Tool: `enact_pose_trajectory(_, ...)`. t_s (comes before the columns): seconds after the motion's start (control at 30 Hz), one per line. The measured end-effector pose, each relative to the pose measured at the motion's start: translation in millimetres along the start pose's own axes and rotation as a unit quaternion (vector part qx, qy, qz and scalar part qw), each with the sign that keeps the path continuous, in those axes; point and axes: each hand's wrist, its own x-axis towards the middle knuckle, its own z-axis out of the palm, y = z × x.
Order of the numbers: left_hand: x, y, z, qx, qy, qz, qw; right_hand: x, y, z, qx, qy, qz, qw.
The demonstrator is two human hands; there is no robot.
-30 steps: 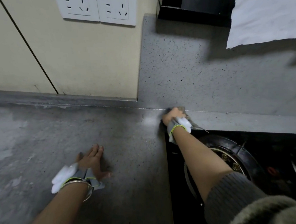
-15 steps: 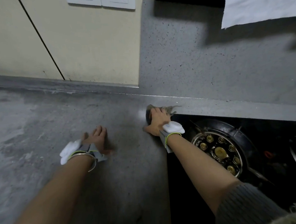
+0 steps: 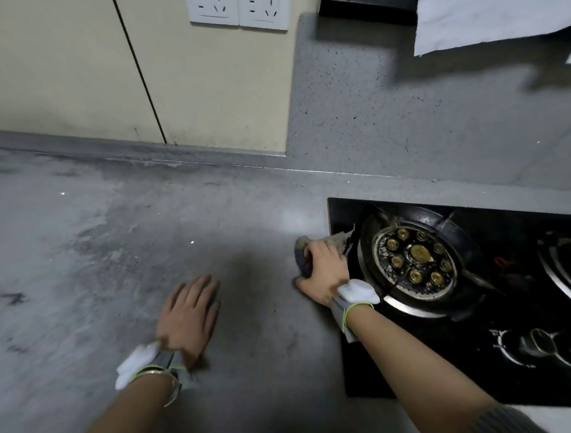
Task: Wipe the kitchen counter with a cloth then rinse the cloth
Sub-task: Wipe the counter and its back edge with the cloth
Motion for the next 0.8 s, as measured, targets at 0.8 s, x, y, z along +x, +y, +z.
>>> enact_pose_trajectory(0.8, -94.5, -26.1, 24.5, 0.064, -0.116, 0.018, 0.991, -219.1, -26.7, 46.1, 0.044, 0.083, 0.060, 0.994)
